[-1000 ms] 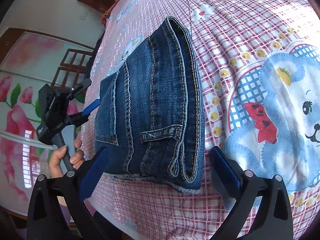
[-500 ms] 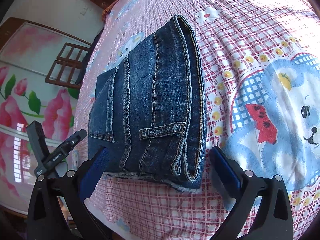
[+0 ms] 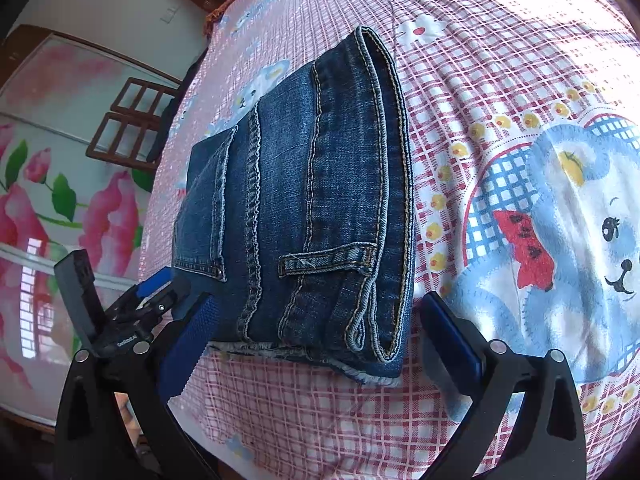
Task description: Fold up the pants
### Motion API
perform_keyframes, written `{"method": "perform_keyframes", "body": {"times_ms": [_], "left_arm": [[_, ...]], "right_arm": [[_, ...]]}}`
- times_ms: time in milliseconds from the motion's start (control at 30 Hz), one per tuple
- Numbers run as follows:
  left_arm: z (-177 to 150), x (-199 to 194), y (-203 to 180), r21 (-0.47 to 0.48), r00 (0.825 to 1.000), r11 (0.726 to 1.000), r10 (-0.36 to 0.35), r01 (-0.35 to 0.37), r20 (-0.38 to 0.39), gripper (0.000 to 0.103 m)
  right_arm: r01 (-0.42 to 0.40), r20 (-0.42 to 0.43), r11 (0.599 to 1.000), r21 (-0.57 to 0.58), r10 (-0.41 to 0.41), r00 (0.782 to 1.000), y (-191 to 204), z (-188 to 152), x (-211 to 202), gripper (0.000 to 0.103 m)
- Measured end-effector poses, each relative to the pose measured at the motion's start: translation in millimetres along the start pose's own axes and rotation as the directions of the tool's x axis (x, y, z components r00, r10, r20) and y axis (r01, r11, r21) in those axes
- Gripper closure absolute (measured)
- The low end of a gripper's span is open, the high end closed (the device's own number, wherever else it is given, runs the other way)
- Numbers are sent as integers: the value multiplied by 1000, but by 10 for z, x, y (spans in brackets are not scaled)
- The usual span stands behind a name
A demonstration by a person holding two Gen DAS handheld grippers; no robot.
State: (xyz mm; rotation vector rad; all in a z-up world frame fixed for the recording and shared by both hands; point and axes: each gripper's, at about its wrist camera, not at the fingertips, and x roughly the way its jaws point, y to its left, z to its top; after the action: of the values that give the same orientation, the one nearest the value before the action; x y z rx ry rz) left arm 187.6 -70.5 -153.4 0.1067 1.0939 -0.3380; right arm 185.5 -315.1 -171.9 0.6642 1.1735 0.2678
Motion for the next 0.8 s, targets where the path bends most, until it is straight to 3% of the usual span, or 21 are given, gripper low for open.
{"method": "perform_keyframes", "body": {"times_ms": [600,700,800], "left_arm": [[-44,-116,-305,85,1000,996,-19,20,-11,2],[-37,-138,-321,95,1000,995,-16,17,-5,2],[-38,-135,-317,98,1000,995,-13,14,-7,2]], "right_arm": [[-27,4,1000,2,27,1000,-99,0,-60,3],[-88,-25,996,-4,88,996,-107,-25,-66,3],[-97,-27,995,-7,97,995,-130,-30,-82,3]]}}
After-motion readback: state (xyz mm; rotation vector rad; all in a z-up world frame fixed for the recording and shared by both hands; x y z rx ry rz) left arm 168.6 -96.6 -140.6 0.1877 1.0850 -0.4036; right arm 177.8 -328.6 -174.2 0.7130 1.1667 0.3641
